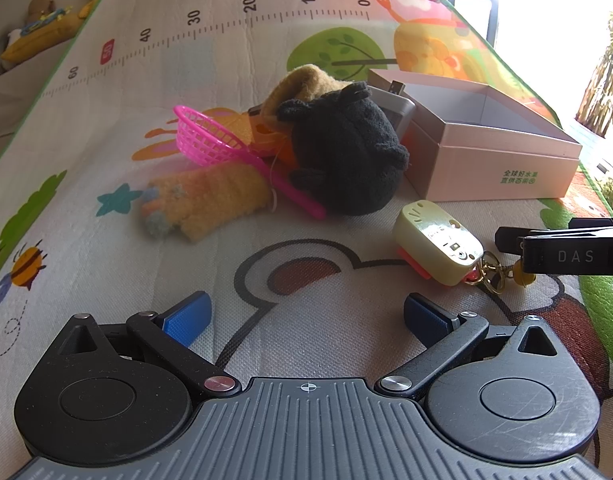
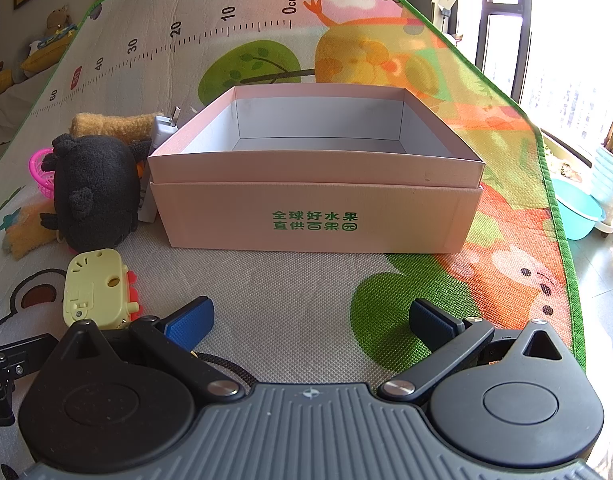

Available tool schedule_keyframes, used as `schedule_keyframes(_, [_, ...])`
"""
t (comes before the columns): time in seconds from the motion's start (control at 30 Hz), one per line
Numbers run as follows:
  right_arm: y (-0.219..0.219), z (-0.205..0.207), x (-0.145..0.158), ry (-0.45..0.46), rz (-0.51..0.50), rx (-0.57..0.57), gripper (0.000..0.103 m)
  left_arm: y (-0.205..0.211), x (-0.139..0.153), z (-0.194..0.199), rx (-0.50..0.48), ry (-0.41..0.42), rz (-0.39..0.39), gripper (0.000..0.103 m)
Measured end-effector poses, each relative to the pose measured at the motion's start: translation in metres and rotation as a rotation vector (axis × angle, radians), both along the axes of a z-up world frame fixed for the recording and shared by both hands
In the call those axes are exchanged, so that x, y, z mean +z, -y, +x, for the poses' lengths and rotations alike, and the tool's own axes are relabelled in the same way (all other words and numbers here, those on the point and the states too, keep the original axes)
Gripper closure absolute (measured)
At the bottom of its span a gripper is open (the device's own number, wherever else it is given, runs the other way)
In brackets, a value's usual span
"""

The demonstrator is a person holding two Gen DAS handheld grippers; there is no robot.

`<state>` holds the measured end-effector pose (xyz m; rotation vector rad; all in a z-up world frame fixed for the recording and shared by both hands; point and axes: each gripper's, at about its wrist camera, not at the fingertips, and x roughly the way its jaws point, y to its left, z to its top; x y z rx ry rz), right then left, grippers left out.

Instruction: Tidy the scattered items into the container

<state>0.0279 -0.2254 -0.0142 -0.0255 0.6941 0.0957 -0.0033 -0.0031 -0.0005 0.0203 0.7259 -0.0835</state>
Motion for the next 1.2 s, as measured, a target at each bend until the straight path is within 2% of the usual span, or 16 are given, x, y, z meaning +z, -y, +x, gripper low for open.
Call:
schedule_keyframes(0.97, [0.001, 0.003, 0.006, -0.008, 0.014, -0.002, 0.000, -0.004, 0.000, 0.001, 0.005, 0.001, -0.002, 0.000])
schedule_keyframes(1.2, [0.007, 0.007, 0.010, -0.076, -0.012, 0.099, 0.000, -0.004, 0.000, 0.005, -0.002, -0.015, 0.009, 0.000])
